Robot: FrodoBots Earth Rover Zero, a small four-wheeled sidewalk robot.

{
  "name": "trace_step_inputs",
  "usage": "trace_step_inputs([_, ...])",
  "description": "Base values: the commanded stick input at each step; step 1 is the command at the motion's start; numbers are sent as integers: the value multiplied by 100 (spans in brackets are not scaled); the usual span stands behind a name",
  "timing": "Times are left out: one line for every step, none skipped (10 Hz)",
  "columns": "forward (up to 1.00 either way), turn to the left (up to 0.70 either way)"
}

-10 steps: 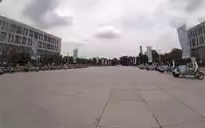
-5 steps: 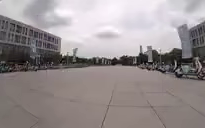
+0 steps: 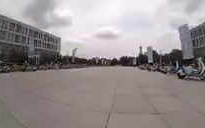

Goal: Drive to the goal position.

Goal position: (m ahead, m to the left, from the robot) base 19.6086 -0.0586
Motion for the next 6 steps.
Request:
trace_step_inputs([45, 0])
trace_step_inputs([45, 0])
trace_step_inputs([45, 0])
trace_step_inputs([45, 0])
trace_step_inputs([45, 0])
trace_step_inputs([45, 0])
